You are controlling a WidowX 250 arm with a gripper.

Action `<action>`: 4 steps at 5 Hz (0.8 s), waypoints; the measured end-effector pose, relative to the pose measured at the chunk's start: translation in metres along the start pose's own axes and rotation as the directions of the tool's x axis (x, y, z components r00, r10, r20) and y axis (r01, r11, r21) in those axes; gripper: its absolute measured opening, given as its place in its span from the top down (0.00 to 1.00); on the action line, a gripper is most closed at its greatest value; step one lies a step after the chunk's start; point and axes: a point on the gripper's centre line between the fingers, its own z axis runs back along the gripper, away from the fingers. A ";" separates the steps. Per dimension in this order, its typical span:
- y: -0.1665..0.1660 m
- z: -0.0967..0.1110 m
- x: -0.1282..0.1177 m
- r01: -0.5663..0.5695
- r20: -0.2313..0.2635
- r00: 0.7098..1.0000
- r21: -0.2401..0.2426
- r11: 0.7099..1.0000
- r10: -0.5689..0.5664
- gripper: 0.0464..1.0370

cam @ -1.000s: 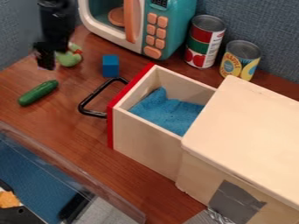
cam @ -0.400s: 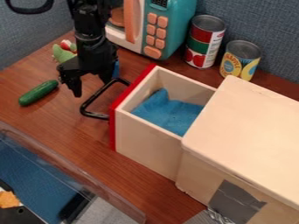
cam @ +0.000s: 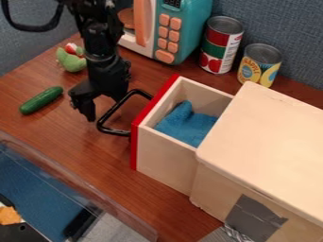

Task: Close the drawer

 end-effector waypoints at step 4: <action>0.037 -0.011 0.068 -0.117 0.133 0.984 -0.011 0.993 0.118 0.04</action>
